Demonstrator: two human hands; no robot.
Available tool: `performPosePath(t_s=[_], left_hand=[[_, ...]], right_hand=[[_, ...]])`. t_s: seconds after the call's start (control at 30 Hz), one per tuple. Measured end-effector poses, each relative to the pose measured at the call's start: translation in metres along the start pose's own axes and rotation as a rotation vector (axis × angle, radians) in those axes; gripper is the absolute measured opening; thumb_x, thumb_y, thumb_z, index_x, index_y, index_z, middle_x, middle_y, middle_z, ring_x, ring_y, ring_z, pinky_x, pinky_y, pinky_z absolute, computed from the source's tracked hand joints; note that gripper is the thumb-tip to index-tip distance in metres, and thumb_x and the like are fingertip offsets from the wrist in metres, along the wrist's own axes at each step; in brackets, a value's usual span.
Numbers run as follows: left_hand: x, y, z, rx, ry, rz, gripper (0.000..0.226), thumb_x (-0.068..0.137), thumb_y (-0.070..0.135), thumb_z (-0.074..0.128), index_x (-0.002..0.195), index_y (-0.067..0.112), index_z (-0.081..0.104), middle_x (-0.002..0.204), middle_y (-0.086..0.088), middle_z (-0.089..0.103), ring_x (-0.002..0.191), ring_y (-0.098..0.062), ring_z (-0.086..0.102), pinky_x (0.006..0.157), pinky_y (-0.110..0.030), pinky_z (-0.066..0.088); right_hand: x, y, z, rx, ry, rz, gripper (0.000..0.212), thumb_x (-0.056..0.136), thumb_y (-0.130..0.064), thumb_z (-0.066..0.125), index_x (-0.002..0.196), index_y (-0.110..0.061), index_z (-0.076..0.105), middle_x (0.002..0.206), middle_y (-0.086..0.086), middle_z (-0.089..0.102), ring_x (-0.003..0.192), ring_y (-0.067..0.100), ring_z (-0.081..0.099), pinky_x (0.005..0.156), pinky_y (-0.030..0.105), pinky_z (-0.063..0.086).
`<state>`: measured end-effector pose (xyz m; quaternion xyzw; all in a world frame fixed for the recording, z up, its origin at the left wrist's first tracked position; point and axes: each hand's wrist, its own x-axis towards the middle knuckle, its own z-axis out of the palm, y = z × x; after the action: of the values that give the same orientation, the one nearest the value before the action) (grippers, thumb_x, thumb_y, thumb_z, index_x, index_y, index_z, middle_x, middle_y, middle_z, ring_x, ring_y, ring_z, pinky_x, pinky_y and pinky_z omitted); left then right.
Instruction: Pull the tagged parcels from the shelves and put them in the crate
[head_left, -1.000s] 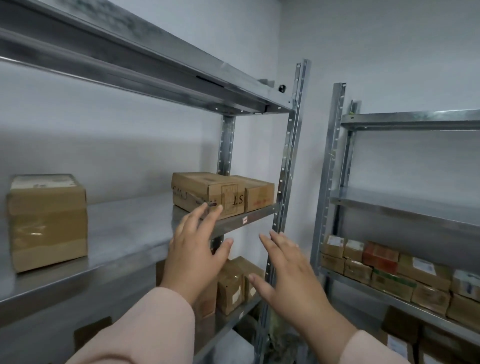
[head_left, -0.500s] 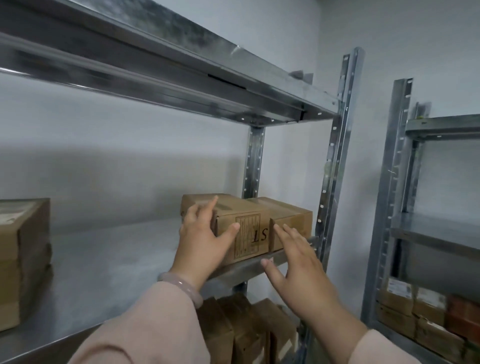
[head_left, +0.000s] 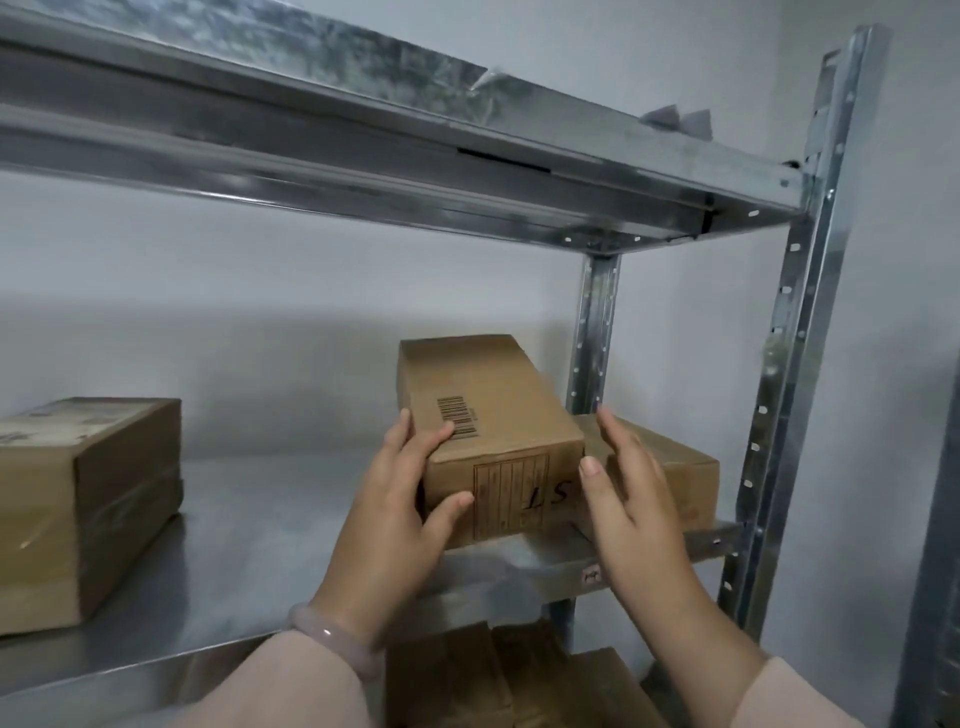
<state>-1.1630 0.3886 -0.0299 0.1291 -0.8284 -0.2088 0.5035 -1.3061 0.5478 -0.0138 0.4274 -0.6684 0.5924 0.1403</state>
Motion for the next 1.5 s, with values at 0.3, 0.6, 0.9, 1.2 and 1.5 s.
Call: performPosePath(t_s=[0.3,0.6,0.9,1.2,1.5], left_hand=[[-0.015,0.008,-0.024,-0.093,0.188,0.048,0.061,0.075,0.047,0.064,0.132,0.051,0.043,0.153,0.026,0.023,0.141,-0.001,0.027,0.108,-0.046,0.042],[-0.004,0.037,-0.042,-0.355,0.049,-0.368,0.075,0.061,0.07,0.067,0.13,0.05,0.045,0.137,0.02,0.048,0.127,-0.003,0.047,0.104,-0.028,0.041],[0.009,0.043,-0.04,-0.603,0.085,-0.597,0.094,0.064,0.058,0.069,0.147,0.038,0.029,0.139,0.002,0.053,0.115,-0.015,0.058,0.08,-0.03,0.051],[-0.009,0.017,-0.045,-1.053,0.095,-0.684,0.044,0.092,0.046,0.046,0.128,0.028,0.061,0.122,-0.013,0.067,0.113,-0.029,0.061,0.092,-0.046,0.049],[-0.002,0.014,-0.064,-0.464,0.082,-0.542,0.074,0.069,0.072,0.067,0.135,0.042,0.051,0.125,0.02,0.063,0.109,0.005,0.06,0.091,-0.022,0.046]], right_hand=[[0.037,-0.007,0.023,0.701,-0.367,0.367,0.065,0.071,-0.078,0.042,0.125,-0.046,0.057,0.128,-0.007,0.062,0.12,0.016,0.056,0.106,0.046,0.039],[0.026,-0.01,0.027,0.463,-0.313,0.131,0.078,0.064,-0.069,0.063,0.136,-0.053,0.037,0.129,-0.022,0.046,0.11,-0.012,0.05,0.087,0.016,0.048],[0.028,-0.015,0.04,0.531,-0.376,0.089,0.058,0.069,-0.085,0.044,0.124,-0.072,0.032,0.128,-0.036,0.046,0.112,-0.017,0.047,0.089,0.019,0.044],[0.027,-0.004,0.058,0.627,-0.512,0.34,0.08,0.065,-0.074,0.059,0.138,-0.054,0.036,0.138,-0.013,0.05,0.117,0.012,0.055,0.099,0.044,0.047],[0.037,-0.011,0.076,0.377,-0.43,0.182,0.064,0.08,-0.057,0.063,0.138,-0.05,0.035,0.139,-0.014,0.047,0.122,0.008,0.048,0.095,0.031,0.044]])
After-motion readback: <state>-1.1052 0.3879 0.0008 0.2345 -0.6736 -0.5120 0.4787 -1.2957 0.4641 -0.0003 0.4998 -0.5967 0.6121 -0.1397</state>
